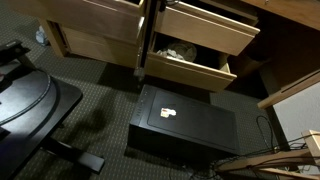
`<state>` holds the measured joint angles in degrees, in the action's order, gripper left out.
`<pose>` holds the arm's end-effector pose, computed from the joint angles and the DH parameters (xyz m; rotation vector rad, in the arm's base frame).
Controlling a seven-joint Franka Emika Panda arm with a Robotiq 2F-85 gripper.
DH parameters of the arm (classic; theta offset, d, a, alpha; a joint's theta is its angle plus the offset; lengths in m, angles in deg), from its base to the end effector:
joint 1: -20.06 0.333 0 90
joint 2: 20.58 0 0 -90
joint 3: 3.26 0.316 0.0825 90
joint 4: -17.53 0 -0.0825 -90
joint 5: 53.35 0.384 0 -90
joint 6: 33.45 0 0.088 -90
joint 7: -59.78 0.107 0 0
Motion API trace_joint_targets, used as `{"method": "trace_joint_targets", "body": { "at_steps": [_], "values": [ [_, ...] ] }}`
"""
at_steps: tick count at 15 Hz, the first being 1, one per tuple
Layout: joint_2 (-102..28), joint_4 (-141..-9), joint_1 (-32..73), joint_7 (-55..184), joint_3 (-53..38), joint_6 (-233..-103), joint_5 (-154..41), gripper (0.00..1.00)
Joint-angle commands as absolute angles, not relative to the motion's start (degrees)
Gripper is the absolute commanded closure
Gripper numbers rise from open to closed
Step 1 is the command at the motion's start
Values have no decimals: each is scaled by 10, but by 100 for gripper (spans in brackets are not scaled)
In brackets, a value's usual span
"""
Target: Open the top right drawer and close the top left drawer.
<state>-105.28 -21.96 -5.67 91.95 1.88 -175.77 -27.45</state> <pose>0.7360 -0.3221 0.0591 -2.1076 1.6612 -0.3717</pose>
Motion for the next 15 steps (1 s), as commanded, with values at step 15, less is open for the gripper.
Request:
{"method": "trace_joint_targets", "body": {
  "at_steps": [15],
  "values": [
    [-1051,-219,-91,947,-17,-1826,-274,0]
  ]
}}
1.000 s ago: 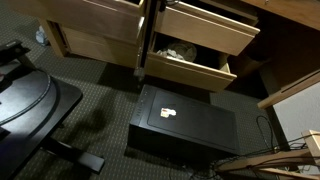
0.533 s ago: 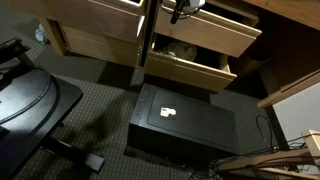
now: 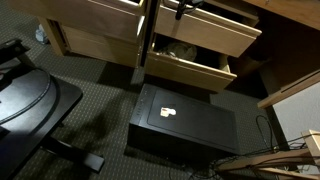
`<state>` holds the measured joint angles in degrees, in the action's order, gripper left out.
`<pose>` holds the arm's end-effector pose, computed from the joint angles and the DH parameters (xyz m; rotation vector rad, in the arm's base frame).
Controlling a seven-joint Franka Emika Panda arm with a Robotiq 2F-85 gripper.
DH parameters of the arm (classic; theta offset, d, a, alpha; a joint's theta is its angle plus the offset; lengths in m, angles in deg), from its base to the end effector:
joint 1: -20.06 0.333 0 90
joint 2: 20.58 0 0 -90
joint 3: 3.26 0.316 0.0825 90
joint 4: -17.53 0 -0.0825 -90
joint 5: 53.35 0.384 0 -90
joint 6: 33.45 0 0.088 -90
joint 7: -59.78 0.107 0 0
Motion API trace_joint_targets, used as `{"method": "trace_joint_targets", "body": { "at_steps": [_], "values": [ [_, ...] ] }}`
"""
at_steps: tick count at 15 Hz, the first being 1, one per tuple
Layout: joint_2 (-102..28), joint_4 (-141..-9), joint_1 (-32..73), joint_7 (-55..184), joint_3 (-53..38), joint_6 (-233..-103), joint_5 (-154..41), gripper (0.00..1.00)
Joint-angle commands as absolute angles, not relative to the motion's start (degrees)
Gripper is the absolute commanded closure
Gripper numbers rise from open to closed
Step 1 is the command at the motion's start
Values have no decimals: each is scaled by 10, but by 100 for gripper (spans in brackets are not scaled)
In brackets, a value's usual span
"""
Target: Open the top right drawer and close the top left drawer.
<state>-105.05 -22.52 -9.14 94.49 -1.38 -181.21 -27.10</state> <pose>0.7068 -0.3909 0.0666 -2.0313 1.8173 -0.5212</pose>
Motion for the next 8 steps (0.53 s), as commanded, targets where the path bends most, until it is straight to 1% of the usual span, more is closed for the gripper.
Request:
{"method": "trace_joint_targets", "body": {
  "at_steps": [1,2,5,7,8],
  "values": [
    [-1050,-219,-94,932,-7,-1837,-270,0],
    [-1050,-219,-92,945,-13,-1821,-273,0],
    [-1050,-217,-92,944,-13,-1828,-273,0],
    [-1050,-206,-98,873,27,-1821,-266,0],
    [-1050,-194,-97,838,37,-1795,-271,0]
  ]
}}
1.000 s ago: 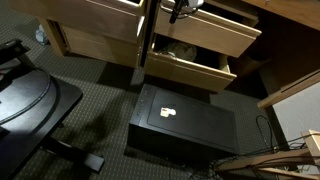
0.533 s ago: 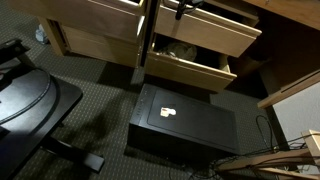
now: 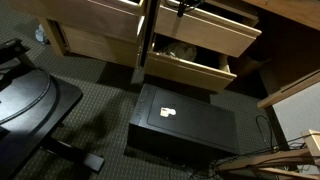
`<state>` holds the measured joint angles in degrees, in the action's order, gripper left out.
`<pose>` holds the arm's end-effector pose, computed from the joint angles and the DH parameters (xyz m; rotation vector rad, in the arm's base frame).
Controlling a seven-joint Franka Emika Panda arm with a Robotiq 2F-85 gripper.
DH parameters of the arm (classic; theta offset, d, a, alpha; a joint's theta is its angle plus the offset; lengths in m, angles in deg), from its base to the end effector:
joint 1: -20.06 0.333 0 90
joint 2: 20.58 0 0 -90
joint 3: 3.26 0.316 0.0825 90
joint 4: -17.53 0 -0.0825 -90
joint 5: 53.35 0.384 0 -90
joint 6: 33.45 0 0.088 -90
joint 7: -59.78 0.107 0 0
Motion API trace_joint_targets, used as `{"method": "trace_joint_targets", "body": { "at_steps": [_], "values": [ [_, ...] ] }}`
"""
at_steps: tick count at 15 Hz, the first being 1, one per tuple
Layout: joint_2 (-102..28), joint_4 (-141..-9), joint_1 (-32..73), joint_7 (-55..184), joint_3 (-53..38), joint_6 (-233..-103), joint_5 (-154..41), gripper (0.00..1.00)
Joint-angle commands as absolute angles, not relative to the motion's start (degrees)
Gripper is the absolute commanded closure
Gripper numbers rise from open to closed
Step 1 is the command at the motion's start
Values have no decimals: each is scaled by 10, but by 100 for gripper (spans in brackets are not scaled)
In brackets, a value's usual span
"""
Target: Open the top right drawer and close the top left drawer.
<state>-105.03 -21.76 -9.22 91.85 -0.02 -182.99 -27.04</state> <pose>0.7130 -0.3891 0.0769 -2.0433 1.7644 -0.5841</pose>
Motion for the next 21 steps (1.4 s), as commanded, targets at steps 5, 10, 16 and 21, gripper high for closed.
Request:
{"method": "trace_joint_targets", "body": {
  "at_steps": [5,10,16,21],
  "values": [
    [-1049,-208,-99,751,55,-1806,-265,0],
    [-1049,-212,-112,760,43,-1760,-273,0],
    [-1053,-214,-122,813,0,-1688,-280,0],
    [-1052,-205,-117,812,5,-1701,-275,0]
  ]
}}
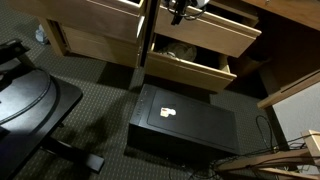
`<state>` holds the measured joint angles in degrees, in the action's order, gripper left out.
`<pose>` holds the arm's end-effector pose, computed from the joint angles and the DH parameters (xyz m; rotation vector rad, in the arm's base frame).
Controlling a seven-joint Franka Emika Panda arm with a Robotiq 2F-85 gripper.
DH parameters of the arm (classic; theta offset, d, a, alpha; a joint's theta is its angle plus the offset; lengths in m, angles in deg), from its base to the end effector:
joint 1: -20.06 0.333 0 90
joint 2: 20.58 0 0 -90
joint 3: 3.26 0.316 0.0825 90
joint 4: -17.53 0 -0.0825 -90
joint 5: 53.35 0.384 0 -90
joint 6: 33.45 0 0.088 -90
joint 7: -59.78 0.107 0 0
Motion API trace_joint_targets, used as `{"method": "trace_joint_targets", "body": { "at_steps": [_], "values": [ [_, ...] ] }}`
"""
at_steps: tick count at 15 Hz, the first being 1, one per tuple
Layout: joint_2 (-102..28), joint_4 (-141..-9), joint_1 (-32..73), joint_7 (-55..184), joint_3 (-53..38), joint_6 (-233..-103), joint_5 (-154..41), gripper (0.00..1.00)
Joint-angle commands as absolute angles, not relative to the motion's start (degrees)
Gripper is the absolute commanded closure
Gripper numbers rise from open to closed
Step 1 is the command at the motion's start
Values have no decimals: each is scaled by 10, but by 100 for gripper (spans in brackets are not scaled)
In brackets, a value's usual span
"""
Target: Open the top right drawer and close the top left drawer.
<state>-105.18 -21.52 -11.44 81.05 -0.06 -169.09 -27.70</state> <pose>0.6923 -0.3949 0.0519 -2.2540 1.5635 -0.3226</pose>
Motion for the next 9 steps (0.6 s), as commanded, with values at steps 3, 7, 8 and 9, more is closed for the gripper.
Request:
{"method": "trace_joint_targets", "body": {
  "at_steps": [3,7,8,9],
  "values": [
    [-1050,-151,-127,860,-15,-1616,-292,0],
    [-1048,-137,-137,879,-14,-1585,-303,0],
    [-1048,-128,-144,882,-14,-1571,-305,0],
    [-1048,-125,-149,882,-13,-1565,-306,0]
  ]
}}
